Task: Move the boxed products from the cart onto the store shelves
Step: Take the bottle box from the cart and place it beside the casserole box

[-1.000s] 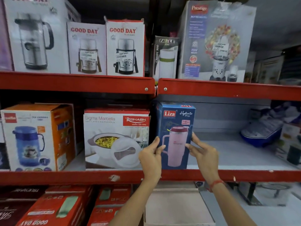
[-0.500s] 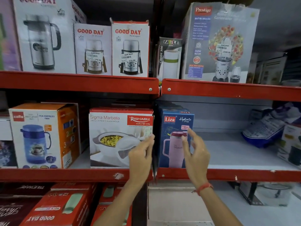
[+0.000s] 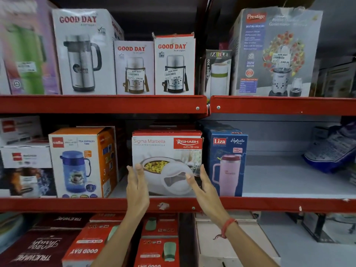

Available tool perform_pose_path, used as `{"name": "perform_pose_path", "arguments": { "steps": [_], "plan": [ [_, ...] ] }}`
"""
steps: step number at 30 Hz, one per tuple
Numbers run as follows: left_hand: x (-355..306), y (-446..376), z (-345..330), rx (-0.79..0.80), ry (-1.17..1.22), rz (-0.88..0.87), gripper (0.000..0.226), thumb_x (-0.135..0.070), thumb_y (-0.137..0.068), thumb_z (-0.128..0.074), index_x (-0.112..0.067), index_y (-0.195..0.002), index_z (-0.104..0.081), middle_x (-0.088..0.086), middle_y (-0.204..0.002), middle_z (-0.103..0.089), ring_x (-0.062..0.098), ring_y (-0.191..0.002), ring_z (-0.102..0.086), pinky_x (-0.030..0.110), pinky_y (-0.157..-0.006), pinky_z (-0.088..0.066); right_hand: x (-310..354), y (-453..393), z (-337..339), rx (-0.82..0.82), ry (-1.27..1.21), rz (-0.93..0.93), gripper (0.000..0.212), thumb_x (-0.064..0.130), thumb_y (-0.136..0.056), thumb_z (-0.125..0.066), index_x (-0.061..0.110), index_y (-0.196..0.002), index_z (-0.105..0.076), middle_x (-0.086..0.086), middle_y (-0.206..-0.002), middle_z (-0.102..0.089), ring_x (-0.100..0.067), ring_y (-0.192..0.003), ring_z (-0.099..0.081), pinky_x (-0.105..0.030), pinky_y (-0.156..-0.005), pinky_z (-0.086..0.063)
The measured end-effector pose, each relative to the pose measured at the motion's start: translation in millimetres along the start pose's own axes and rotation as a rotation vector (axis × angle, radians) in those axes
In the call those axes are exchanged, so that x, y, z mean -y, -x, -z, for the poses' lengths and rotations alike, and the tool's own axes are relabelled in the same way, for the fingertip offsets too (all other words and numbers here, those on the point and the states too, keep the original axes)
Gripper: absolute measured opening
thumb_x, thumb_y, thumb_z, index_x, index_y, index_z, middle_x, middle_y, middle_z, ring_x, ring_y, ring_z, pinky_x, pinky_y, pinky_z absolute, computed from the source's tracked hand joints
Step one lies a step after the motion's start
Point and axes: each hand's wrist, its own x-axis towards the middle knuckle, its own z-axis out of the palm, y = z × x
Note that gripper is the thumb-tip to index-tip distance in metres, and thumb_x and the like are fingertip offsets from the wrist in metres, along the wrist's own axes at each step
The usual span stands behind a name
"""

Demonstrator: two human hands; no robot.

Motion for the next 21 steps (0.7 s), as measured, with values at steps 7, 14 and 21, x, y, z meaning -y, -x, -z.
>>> {"name": "perform_pose_path", "arguments": {
  "steps": [7,14,21],
  "plan": [
    [-7.5,12.0,1.3,-0.063,-0.170,-0.169,0.075,-0.065,-0.087,-0.022,-0.026,-0.150,-0.008,-0.004,-0.161,-0.008,0.012,-0.148,-0.004,0.038,-0.120,-0.011,-0.6,2.1,2.9,-0.166,0.106,0.105,0.082,0.067,-0.082,-0.042,0.030,-0.152,-0.017,0.008,-0.154,-0.035,-0.012,-0.140,-0.036,-0.023,-0.109,-0.033],
    [-33.3,60.3,-91.2,0.383,-0.078,-0.337,0.053,-0.059,-0.092,-0.029,-0.039,-0.140,-0.033,-0.020,-0.148,-0.035,-0.013,-0.132,-0.029,0.029,-0.115,-0.029,-19.4,-3.5,49.3,-0.743,0.064,0.213,0.049,0.034,-0.095,-0.052,0.022,-0.140,-0.038,-0.004,-0.142,-0.042,-0.019,-0.132,-0.038,-0.035,-0.102,-0.040],
    [-22.9,72.8,-135.0,0.604,-0.045,0.022,0.084,-0.072,-0.081,-0.017,-0.029,-0.147,0.012,-0.003,-0.160,-0.008,0.016,-0.146,-0.014,0.043,-0.121,-0.017,-43.3,-4.7,76.6,-0.393,-0.103,0.017,0.066,0.051,-0.091,-0.050,0.030,-0.148,-0.026,0.002,-0.153,-0.037,-0.013,-0.138,-0.036,-0.032,-0.108,-0.033]
  ]
}}
